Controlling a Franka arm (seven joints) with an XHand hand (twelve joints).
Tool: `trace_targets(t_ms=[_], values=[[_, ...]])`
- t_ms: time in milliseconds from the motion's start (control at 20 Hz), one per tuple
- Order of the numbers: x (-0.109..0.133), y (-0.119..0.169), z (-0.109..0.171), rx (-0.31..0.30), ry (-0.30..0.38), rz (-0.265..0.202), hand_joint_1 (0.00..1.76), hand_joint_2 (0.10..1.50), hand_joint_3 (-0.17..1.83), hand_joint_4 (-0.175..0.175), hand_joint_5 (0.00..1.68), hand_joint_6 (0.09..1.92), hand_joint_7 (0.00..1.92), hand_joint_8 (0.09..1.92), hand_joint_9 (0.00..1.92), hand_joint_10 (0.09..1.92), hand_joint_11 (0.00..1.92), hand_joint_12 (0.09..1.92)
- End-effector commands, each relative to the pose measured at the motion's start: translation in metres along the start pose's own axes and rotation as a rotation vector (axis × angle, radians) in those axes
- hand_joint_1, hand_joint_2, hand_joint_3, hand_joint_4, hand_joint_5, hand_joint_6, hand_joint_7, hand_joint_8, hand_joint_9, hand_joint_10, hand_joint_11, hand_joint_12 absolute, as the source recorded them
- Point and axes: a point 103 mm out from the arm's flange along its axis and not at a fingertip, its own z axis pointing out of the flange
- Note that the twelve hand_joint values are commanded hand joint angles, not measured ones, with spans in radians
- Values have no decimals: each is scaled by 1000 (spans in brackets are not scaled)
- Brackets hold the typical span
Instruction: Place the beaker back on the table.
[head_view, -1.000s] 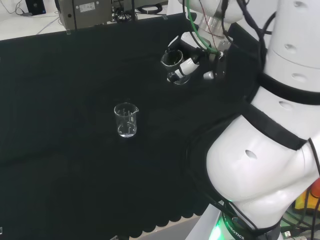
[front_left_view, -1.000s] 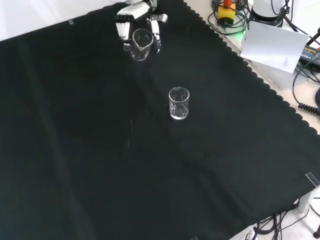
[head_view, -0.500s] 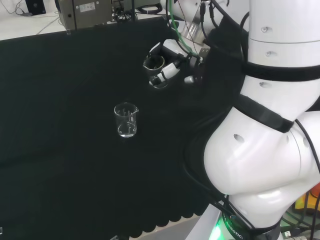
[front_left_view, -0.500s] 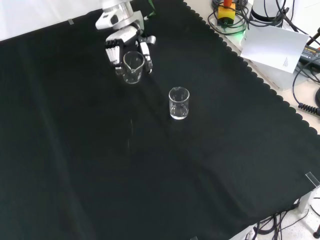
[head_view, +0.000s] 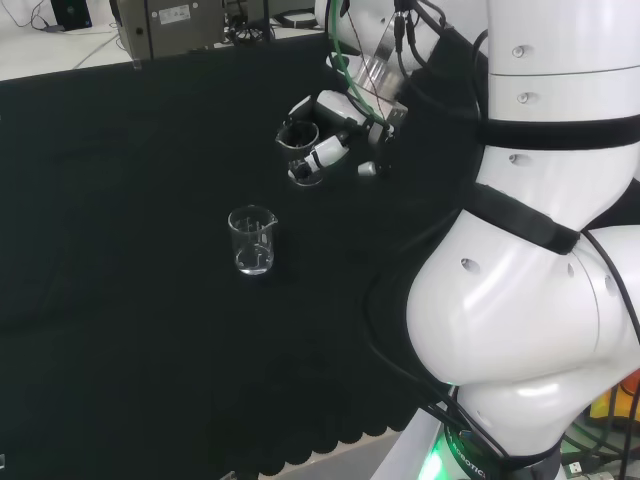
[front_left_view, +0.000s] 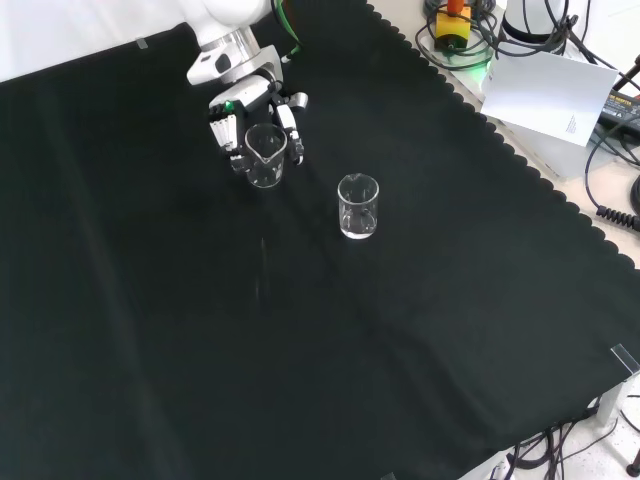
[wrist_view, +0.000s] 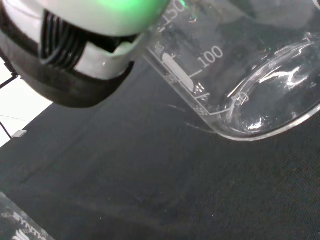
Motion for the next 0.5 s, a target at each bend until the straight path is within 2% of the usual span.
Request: trace_targets(t_ms=[50, 500], values=[[-6, 5, 13, 8, 21, -2, 1189, 1056, -175, -63, 1341, 411, 1685, 325, 1862, 87, 1535, 454], [-15, 9, 27, 10, 35, 0, 1190, 1058, -175, -66, 1337, 419, 1681, 322, 1854, 87, 1533, 454]])
